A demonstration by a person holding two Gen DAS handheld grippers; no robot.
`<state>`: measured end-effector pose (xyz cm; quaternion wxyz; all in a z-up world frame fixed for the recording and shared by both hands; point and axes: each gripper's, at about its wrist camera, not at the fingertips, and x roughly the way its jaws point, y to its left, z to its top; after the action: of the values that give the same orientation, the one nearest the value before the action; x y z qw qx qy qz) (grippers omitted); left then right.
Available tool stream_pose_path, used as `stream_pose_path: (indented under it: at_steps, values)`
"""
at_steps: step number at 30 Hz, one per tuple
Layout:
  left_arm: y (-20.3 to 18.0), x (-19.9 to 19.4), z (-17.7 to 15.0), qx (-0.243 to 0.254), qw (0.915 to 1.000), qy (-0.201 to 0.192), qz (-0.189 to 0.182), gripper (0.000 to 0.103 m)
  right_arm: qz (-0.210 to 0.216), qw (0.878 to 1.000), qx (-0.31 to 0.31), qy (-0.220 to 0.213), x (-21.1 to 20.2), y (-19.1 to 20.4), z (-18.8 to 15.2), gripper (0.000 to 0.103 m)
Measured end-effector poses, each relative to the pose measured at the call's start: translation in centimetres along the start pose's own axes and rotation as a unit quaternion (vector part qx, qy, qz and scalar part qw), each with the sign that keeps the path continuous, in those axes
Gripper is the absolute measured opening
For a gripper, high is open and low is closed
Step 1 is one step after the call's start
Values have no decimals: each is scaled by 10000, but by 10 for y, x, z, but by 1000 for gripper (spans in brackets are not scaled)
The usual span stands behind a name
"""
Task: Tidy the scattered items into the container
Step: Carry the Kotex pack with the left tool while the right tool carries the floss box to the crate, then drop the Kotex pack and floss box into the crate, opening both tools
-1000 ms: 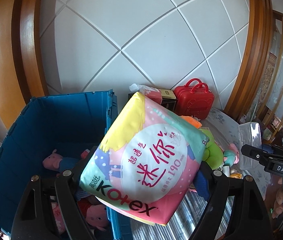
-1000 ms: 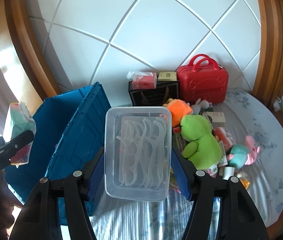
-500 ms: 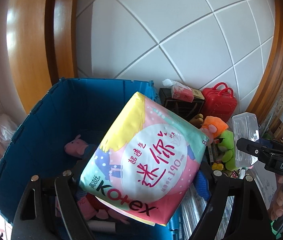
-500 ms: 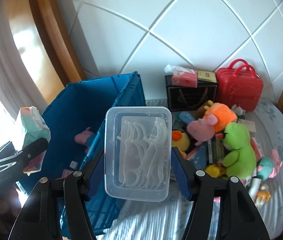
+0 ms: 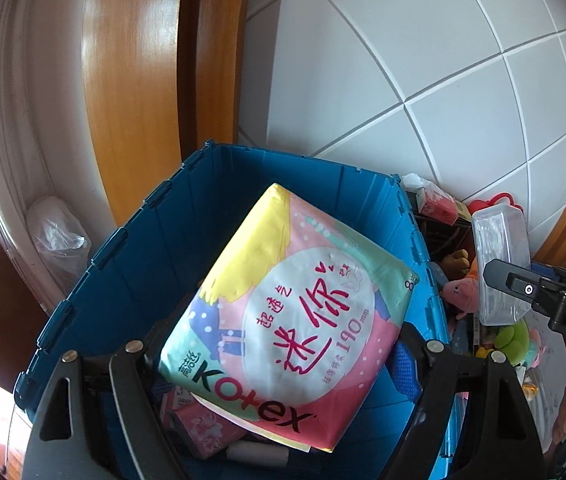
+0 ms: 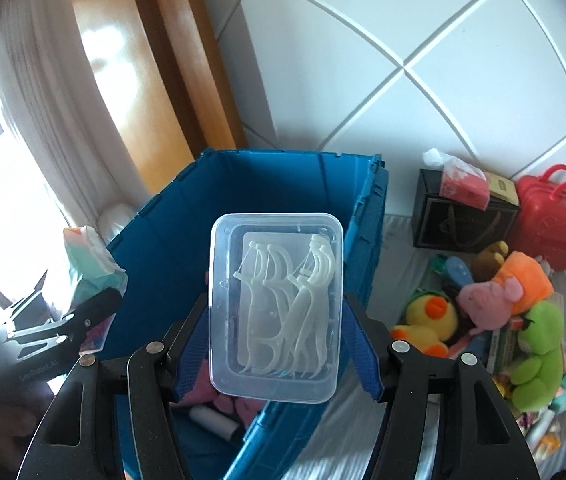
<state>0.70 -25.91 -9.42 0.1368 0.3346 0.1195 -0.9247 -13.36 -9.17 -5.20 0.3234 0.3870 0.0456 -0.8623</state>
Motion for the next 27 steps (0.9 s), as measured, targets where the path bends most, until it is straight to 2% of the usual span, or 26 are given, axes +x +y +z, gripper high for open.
stream_pose_path:
  at_steps: [11, 20, 22, 23, 25, 26, 27]
  values:
    - [21, 4, 2, -46, 9999, -18, 119, 83, 196, 9995, -240, 39, 25, 41, 19, 62]
    - [36, 2, 2, -171, 9997, -48, 194, 83, 274, 9991, -314, 28, 31, 58, 23, 62]
    - [41, 1, 3, -332, 9990, -50, 299, 89, 325, 9989, -346, -21, 29, 61, 25, 63]
    - [44, 1, 3, -372, 9986, -30, 368, 102, 361, 9987, -364, -55, 28, 63, 26, 64]
    - [48, 0, 2, -451, 9982, -37, 389, 103, 363, 9985, -387, -115, 25, 65, 27, 81]
    - [48, -1, 2, -463, 9982, -14, 370, 103, 349, 9985, -371, -196, 21, 65, 27, 95]
    - [47, -2, 1, -467, 9982, -4, 380, 103, 327, 9985, -366, -258, 17, 64, 27, 96]
